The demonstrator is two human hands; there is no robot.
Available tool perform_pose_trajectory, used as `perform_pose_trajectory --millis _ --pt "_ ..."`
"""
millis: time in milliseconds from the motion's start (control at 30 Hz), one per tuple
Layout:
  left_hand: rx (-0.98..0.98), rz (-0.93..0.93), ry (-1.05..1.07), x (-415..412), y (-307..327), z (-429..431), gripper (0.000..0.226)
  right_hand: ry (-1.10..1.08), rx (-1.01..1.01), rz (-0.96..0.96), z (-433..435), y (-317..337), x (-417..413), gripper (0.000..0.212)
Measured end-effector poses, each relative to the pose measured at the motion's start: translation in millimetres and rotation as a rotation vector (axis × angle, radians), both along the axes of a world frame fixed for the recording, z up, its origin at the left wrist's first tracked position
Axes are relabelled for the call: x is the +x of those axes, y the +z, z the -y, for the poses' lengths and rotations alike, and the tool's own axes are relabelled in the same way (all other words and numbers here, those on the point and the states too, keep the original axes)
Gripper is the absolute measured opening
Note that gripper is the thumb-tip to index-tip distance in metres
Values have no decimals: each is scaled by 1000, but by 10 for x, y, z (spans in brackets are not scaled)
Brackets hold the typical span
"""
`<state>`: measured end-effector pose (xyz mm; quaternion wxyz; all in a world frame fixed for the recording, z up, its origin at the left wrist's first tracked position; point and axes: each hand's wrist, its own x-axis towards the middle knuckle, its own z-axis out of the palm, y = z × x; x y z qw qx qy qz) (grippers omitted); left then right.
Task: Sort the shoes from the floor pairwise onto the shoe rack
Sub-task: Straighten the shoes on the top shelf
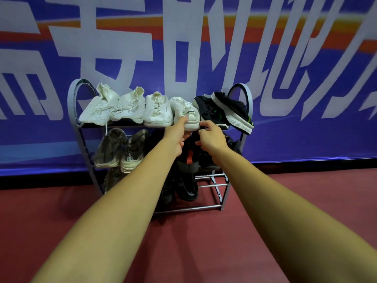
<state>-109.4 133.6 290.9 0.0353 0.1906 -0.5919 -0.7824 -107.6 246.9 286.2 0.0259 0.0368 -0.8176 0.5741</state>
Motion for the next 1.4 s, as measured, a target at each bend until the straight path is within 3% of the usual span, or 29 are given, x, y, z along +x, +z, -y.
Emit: perform_pose_trajectory --millis 300,567,733,867,967,1067,1200,1400 --pt "84 -118 -4 218 325 39 26 14 -451 138 -7 244 66 19" --pt "284 -192 64 467 313 427 24 110 -842 289 25 406 135 26" --pt "291 -196 72 597 281 612 24 67 -796 394 107 383 127 31" --pt "401 -238 94 666 287 661 48 75 -884 446 181 370 174 23" --pt "287 -272 11 695 244 574 57 68 -936 436 233 391 216 19" --pt "255 -270 21 686 239 484 89 82 -916 446 259 375 248 18" --pt "375 -320 164 607 255 517 77 51 -877 459 256 315 241 37" --pt "397 -295 250 551 263 449 64 -16 -949 431 228 295 192 23"
